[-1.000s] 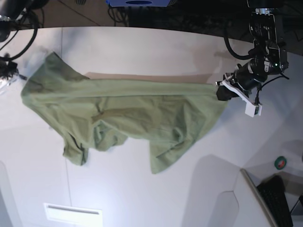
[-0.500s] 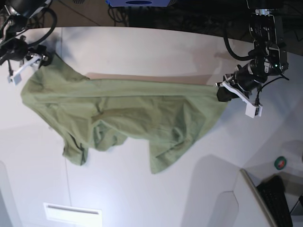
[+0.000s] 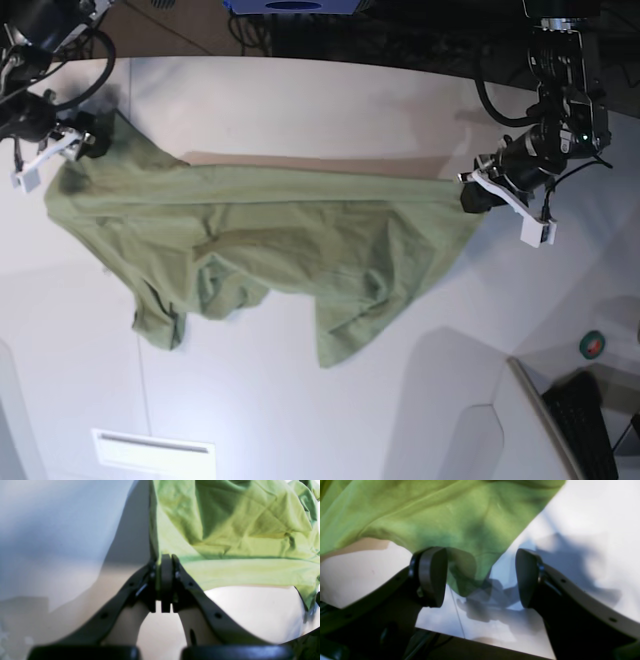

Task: Layout the t-shirt on the table in an organized manner, then fold the t-shirt properly
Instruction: 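Regrasp the shirt corner with the right gripper, left gripper holding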

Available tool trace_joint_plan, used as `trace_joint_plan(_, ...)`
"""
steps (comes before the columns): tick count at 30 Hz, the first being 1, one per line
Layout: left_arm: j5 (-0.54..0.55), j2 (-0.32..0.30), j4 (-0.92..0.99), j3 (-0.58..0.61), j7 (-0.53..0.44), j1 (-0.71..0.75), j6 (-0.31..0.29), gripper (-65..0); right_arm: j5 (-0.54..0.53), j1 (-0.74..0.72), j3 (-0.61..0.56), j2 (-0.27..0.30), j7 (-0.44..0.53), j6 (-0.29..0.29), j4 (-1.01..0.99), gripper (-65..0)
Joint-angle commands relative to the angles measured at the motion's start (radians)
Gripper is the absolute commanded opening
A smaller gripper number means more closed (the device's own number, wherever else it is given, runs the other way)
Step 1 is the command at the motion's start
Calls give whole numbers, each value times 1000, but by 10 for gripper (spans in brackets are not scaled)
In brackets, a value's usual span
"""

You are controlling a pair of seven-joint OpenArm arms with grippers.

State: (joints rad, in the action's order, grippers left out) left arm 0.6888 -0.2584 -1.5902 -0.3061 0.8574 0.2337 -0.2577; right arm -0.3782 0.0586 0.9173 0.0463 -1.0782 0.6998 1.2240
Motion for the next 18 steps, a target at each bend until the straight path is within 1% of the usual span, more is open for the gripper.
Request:
trace_joint_plan(1, 16, -12, -14, -3, -16, -6, -1, -650, 35, 7, -2, -21, -61, -2, -2, -245)
trace_joint_plan(3, 16, -12, -14, -3, -16, -6, -1, -650, 35, 8, -4, -32, -64, -2, 3, -251)
trace_joint_plan(9, 16, -12, -14, -2, -16, -4, -1, -650, 35, 8, -5, -32, -61, -2, -6, -258)
trace_joint_plan(11, 16, -12, -16, -2, -16, 6, -1, -650, 35, 7, -5, -32, -58, -2, -6, -297)
trace_joint_plan(14, 16, -12, -20, -2, -16, 14, -2, -650, 35, 4, -5, -32, -58, -2, -10, -390)
trace_joint_plan(18, 16, -12, -17, -2, -16, 14, -2, -650, 35, -6, -5, -30, -41, -2, -49, -486)
